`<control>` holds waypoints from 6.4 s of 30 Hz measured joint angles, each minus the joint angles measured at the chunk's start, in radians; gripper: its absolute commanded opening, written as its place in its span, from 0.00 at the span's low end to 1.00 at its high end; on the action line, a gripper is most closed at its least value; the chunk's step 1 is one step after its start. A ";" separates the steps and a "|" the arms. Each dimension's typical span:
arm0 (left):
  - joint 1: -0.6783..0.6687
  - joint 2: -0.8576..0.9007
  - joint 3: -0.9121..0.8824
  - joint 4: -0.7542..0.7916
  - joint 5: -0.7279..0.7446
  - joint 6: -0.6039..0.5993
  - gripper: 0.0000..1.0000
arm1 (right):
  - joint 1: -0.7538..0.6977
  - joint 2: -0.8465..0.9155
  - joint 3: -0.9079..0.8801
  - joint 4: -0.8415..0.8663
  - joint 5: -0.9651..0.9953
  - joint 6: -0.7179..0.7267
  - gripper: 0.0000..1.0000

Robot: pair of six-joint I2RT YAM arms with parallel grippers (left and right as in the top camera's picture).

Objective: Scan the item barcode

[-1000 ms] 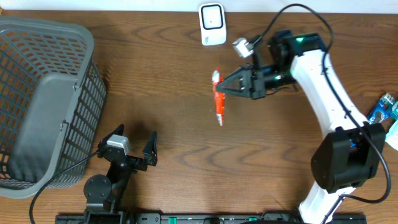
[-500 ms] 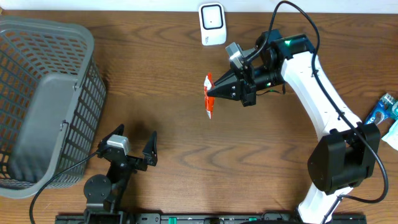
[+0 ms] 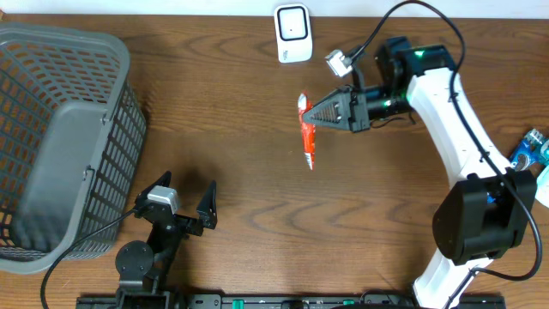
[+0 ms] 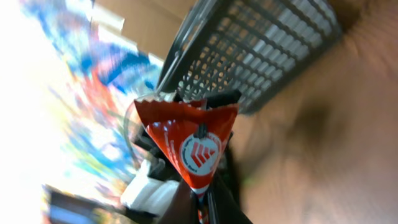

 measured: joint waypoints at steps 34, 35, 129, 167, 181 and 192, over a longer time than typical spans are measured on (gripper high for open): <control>0.000 0.000 0.000 0.000 0.000 0.000 0.98 | 0.141 0.252 0.019 1.346 1.452 2.567 0.02; 0.000 0.000 0.000 0.000 0.000 0.000 0.98 | 0.141 0.286 0.042 1.347 1.460 2.581 0.01; 0.000 0.000 0.000 0.000 0.000 0.000 0.98 | 0.046 0.697 0.546 0.680 1.123 -0.075 0.01; 0.000 0.000 0.000 0.000 0.000 0.000 0.98 | -0.082 0.527 0.498 0.614 0.437 0.906 0.01; 0.000 0.000 0.000 0.000 0.000 0.000 0.98 | 0.012 0.527 0.498 0.907 0.927 0.982 0.01; 0.000 0.000 0.000 0.000 0.000 0.000 0.98 | 0.098 0.527 0.498 0.721 1.099 0.745 0.99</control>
